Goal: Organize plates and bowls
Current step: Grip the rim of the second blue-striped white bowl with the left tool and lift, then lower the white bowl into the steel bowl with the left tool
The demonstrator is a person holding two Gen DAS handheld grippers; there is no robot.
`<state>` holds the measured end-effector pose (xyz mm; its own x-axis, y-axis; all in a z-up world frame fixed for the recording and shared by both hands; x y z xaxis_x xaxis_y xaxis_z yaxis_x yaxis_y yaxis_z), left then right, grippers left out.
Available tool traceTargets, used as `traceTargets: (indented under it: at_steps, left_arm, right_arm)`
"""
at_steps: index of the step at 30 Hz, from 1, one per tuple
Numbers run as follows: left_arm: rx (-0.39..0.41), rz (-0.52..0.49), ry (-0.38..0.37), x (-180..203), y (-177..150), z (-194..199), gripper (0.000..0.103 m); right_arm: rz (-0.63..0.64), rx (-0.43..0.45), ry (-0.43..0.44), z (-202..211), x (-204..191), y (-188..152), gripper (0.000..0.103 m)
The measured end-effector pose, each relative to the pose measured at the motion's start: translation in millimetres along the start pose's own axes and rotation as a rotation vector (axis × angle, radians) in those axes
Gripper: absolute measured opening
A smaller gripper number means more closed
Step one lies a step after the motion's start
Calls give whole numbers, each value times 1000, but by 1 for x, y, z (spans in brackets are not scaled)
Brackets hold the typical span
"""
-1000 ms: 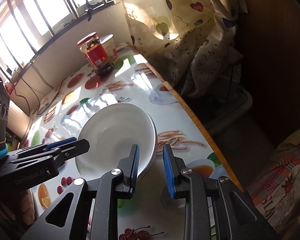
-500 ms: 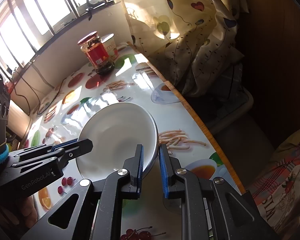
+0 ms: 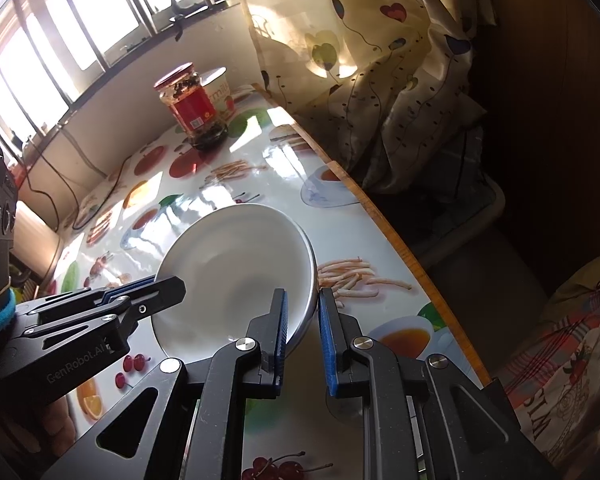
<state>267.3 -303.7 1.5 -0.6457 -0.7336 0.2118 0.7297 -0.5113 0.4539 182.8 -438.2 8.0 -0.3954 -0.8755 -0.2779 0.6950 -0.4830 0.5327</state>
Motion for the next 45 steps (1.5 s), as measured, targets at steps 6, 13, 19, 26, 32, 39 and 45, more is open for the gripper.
traceTargets:
  at_steps: [6,13,19,26,32,39,45]
  left_arm:
    - [14,10,-8,0,0,8,12]
    - [46,13,-14,2,-3,26,12]
    - [71,15,-23,5,-8,43,12]
    - [99,17,-35,9,-15,63,12]
    - [120,24,-48,10,-25,79,12]
    - [135,28,-52,9,-40,97,12]
    - [152,29,-52,8,-53,112,12]
  right_arm:
    - [-1,8,4,5,1,0,16]
    - [6,26,12,18,-6,-4,15]
    - [15,53,17,36,-13,-6,15]
    - [21,80,21,56,-21,-11,15]
    - [32,99,24,73,-28,-18,15]
    - [45,106,24,88,-39,-32,15]
    - [60,122,33,104,-50,-43,15]
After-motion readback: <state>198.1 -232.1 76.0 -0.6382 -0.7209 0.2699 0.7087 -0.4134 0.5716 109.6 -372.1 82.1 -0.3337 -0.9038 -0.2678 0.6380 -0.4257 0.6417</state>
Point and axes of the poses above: each gripper's, at about its wrist camera, not at the fingertips, and z roughly against the way its jaws point, x to its right, y to its top, the point moved 3 cm from there along -z, roughly the way its jaws point, and after that the axes turned 1 degree about -z, right-handed, at the moved point
